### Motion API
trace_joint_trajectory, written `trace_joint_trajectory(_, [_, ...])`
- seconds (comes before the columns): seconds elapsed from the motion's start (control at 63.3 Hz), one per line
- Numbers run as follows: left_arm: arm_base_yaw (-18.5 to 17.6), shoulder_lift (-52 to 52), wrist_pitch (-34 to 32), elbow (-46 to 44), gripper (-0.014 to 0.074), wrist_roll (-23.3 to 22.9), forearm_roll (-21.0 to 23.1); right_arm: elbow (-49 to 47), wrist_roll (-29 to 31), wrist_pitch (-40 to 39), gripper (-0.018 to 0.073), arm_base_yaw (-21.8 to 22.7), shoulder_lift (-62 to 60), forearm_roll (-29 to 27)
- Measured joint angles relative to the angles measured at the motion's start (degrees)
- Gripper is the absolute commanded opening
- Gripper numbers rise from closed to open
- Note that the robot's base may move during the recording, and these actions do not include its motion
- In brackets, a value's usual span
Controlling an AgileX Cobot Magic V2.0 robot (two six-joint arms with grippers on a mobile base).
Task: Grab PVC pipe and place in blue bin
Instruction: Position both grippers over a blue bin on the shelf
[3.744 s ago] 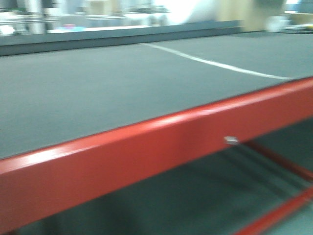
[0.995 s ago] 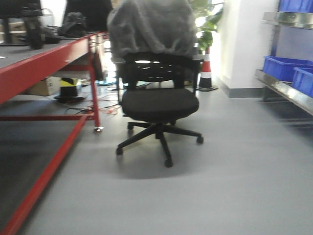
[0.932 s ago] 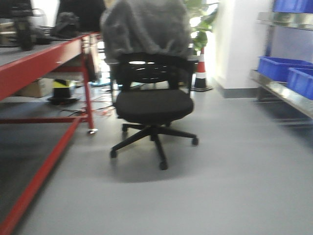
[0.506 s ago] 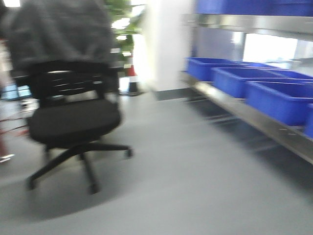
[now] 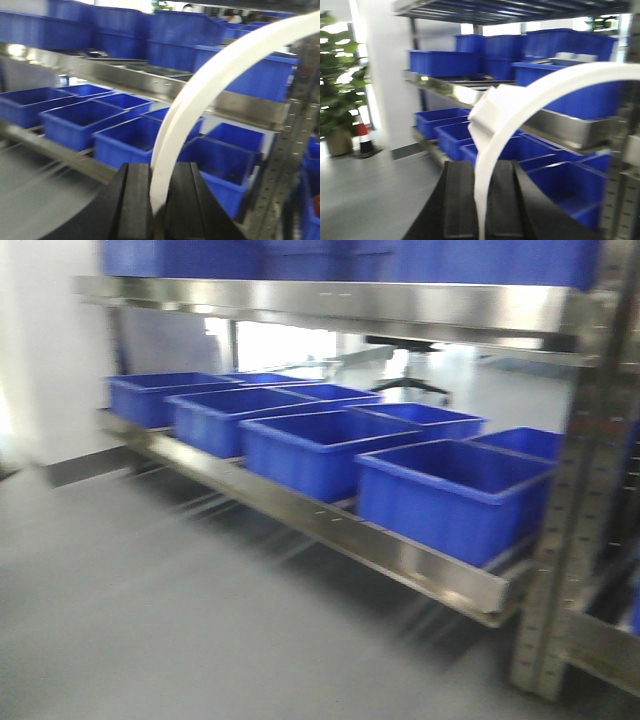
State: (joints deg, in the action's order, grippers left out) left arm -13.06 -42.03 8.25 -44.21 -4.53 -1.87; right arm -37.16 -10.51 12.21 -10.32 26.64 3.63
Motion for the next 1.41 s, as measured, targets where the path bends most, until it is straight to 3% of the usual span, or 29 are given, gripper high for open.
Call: trace_joint_trajectory(1.406, [0.0, -1.72, 0.0, 0.09, -0.0111, 0.0, 0.0, 0.09, 0.0, 0.0, -0.0169, 0.0, 0.0, 0.0])
